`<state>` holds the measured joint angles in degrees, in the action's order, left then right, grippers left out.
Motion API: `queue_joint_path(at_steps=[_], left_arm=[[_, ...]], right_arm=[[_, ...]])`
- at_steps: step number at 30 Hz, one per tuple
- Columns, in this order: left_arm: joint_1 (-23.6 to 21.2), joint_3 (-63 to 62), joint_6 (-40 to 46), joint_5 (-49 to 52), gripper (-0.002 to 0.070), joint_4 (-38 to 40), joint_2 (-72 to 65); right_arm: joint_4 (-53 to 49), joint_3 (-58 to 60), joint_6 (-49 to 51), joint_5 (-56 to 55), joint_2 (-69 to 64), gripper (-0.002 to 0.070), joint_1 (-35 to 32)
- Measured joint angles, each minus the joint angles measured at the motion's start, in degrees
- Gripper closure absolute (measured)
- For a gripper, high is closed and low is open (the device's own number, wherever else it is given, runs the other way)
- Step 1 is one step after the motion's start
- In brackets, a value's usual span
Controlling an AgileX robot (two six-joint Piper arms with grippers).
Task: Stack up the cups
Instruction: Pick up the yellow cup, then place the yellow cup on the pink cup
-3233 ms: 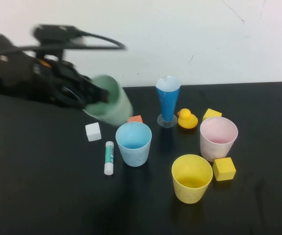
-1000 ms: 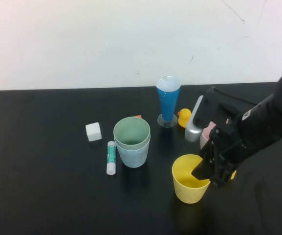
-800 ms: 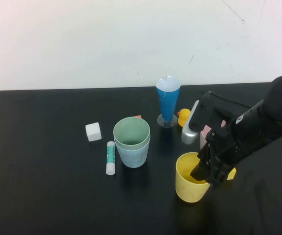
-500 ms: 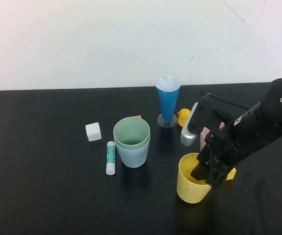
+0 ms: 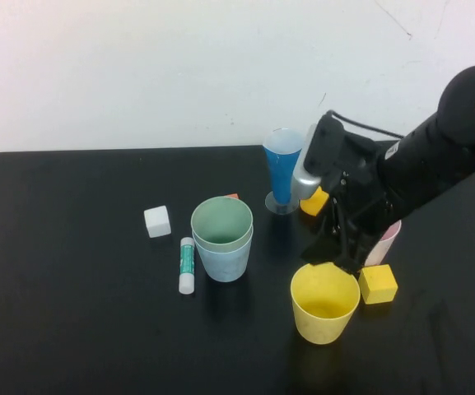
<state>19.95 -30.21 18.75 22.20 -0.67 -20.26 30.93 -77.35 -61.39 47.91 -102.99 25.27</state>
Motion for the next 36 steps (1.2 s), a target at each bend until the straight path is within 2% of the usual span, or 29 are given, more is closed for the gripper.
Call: queue_joint_path(at_steps=[15,18,21,23,30,36], left_arm=[[0.00,0.00,-0.11,0.00,0.0673,0.00,0.00],[0.00,0.00,-0.83,0.00,0.0673,0.00,0.00],[0.00,0.00,-1.18,0.09,0.0673,0.00,0.00],[0.00,0.00,-1.18,0.09,0.0673,0.00,0.00],[0.00,0.00,-1.28,0.09,0.0673,0.00,0.00],[0.00,0.00,-1.85,1.12,0.0673,0.00,0.00]], right_arm=[[-3.36,-0.39,-5.50,0.90,-8.08,0.0335,0.00],[-3.44,-0.39,-5.64,-0.12,-9.79,0.0416,0.00],[-3.44,-0.39,-5.64,-0.81,-9.92,0.0586,0.00],[-3.44,-1.29,-5.64,-0.28,-9.92,0.0634,0.00],[-5.15,-11.28,-2.74,8.67,-5.79,0.0645,0.03],[-22.81,-20.94,10.08,11.97,-1.22,0.0645,-0.42]])
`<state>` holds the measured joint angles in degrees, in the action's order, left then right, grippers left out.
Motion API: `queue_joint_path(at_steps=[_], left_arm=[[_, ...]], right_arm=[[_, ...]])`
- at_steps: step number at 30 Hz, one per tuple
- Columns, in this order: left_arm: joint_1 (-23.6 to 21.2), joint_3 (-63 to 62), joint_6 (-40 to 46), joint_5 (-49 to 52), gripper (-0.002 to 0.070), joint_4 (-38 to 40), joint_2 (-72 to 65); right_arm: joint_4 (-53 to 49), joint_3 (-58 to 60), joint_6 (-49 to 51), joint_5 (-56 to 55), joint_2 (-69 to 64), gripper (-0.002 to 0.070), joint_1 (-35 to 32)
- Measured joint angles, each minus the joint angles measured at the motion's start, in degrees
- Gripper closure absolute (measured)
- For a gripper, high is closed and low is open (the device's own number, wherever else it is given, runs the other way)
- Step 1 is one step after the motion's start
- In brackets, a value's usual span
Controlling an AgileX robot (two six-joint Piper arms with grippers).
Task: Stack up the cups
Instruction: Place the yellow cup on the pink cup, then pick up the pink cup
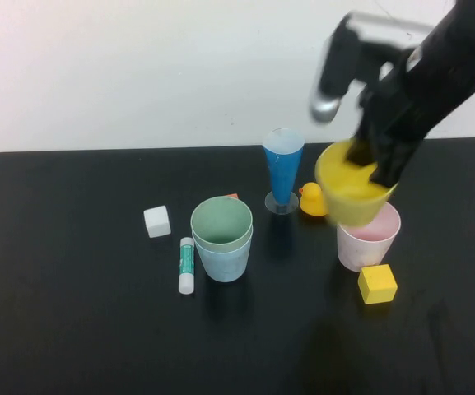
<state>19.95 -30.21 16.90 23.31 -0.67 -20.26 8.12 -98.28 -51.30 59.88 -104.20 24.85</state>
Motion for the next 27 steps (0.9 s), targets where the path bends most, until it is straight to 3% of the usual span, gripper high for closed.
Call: queue_joint_path(at_steps=[6,15,18,23,27], left_arm=[[0.00,0.00,-0.61,2.94,0.0673,0.00,0.00],[0.00,0.00,-0.75,3.22,0.0673,0.00,0.00],[0.00,0.00,-0.75,3.22,0.0673,0.00,0.00],[0.00,0.00,-0.75,3.01,0.0673,0.00,0.00],[0.00,0.00,-0.75,3.01,0.0673,0.00,0.00]], right_arm=[[-4.93,-0.55,8.56,-0.74,-2.08,0.0645,-5.00],[4.37,-0.55,7.41,0.18,-8.77,0.0633,-7.42],[4.67,-0.55,7.15,0.18,-10.06,0.0571,-7.42],[3.30,-0.55,6.81,0.04,-12.19,0.0379,-7.42],[2.34,-0.55,6.72,-1.07,-14.06,0.0325,-7.42]])
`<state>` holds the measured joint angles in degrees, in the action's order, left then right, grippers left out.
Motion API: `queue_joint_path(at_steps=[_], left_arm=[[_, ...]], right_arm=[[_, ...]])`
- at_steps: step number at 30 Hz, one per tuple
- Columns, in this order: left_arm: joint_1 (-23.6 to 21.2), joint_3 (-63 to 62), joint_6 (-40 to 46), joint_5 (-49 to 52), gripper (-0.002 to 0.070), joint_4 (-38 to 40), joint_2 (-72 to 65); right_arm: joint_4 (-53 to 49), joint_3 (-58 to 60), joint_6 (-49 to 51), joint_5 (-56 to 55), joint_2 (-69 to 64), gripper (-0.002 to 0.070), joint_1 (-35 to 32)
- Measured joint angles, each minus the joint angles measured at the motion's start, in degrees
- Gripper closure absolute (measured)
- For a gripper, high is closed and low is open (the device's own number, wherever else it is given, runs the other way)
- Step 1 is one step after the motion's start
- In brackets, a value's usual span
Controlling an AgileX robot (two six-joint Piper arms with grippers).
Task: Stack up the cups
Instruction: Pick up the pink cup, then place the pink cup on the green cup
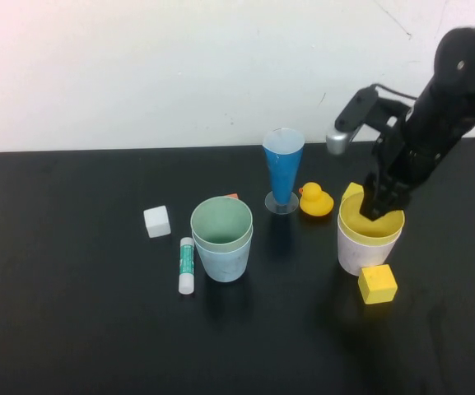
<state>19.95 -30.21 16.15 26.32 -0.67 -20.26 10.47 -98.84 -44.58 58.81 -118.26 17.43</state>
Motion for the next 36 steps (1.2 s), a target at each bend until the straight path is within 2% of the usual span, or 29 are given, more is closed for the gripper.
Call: queue_joint_path(at_steps=[4,6,9,11,17,21,25,30,36], left_arm=[[0.00,0.00,0.00,0.00,0.0673,0.00,0.00],[0.00,0.00,0.00,0.00,0.0673,0.00,0.00],[0.00,0.00,0.00,0.00,0.0673,0.00,0.00],[0.00,0.00,-0.35,0.00,0.0673,0.00,0.00],[0.00,0.00,-7.65,3.02,0.0673,-3.79,0.19],[0.00,0.23,-11.63,7.09,0.0673,-7.78,0.41],[0.00,2.22,-12.52,8.51,0.0673,-9.80,0.55],[0.00,5.11,-15.24,6.64,0.0673,-10.21,0.55],[0.00,5.56,-16.99,3.66,0.0673,-10.21,0.55]], right_arm=[[-0.22,0.00,0.00,-1.10,-2.63,0.0344,0.00],[-0.46,0.00,-0.03,-1.18,-3.66,0.0400,0.00],[-0.58,-0.13,-0.03,-1.32,-4.33,0.0560,0.00],[-0.80,-1.24,-0.24,0.09,-4.33,0.0620,0.00],[1.50,-11.98,-0.52,8.93,-2.84,0.0626,-0.09],[6.47,-20.36,-0.52,10.88,-0.50,0.0626,0.62],[11.31,-25.27,-2.18,11.14,0.62,0.0626,4.78],[9.51,-25.58,-2.97,5.72,-1.72,0.0626,12.98],[0.13,-25.58,-2.35,4.07,-8.03,0.0627,17.55]])
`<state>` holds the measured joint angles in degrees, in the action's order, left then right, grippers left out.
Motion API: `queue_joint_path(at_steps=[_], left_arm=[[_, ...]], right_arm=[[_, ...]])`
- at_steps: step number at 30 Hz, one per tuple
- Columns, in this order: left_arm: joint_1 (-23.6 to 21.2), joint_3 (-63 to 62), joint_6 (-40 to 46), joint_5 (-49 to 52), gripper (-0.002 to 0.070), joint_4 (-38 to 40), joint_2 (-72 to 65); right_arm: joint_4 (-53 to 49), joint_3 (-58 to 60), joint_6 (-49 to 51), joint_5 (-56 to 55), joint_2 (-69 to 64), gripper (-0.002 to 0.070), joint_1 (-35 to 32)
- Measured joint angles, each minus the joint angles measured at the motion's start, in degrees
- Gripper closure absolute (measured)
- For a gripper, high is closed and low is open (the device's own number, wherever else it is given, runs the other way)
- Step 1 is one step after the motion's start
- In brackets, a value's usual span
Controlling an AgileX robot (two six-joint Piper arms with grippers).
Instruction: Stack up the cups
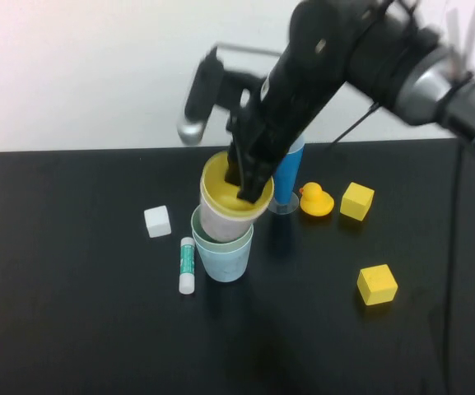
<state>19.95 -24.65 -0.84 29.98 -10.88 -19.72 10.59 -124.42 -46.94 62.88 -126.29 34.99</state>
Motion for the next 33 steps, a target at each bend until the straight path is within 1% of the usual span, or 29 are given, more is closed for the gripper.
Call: queue_joint_path(at_steps=[3,8,10,14,15,18,20,22,23,25,27,29,33], left_arm=[[0.00,0.14,-0.92,-0.44,0.0673,0.12,0.00],[0.00,1.42,-1.08,-2.61,0.0673,0.20,0.00],[0.00,2.33,-1.17,-4.49,0.0673,0.20,0.00],[0.00,3.71,-1.17,-6.89,0.0673,0.24,0.52],[0.00,3.69,-1.17,-7.00,0.0673,0.34,1.07],[0.00,3.97,-1.17,-7.50,0.0673,0.34,3.56],[0.00,4.66,-1.17,-7.79,0.0673,-0.07,5.81],[0.00,5.68,-1.17,-7.91,0.0673,-0.44,8.86],[0.00,6.14,-1.17,-7.91,0.0673,-0.53,10.22],[0.00,6.88,-1.17,-8.53,0.0673,-0.58,13.59],[0.00,6.96,-1.17,-9.23,0.0673,-0.58,16.73],[0.00,7.19,-1.17,-10.52,0.0673,-0.58,18.90],[0.00,7.70,-1.17,-11.42,0.0673,-0.14,20.44]], right_arm=[[-2.25,0.11,0.60,-0.53,-2.00,0.0627,0.12],[-2.79,0.11,2.91,-1.81,-3.00,0.0620,0.12],[-3.04,0.11,3.45,-2.52,-3.00,0.0589,0.12],[-3.19,0.11,4.97,-2.95,-2.76,0.0435,0.12],[-3.46,0.11,5.26,-2.95,-2.49,0.0407,0.12],[-4.11,0.11,5.69,-2.72,-0.21,0.0372,0.12],[-4.88,0.11,5.82,-2.13,2.61,0.0370,0.12],[-6.48,0.11,5.82,-1.11,6.03,0.0385,0.12],[-7.39,0.11,5.82,-0.44,8.23,0.0412,0.12],[-9.29,0.11,5.82,0.38,12.48,0.0476,0.12],[-11.49,0.11,5.71,0.80,17.54,0.0570,-0.28],[-12.30,0.71,5.71,0.80,22.86,0.0628,-1.21],[-13.79,5.99,5.83,-1.55,34.11,0.0667,-3.97]])
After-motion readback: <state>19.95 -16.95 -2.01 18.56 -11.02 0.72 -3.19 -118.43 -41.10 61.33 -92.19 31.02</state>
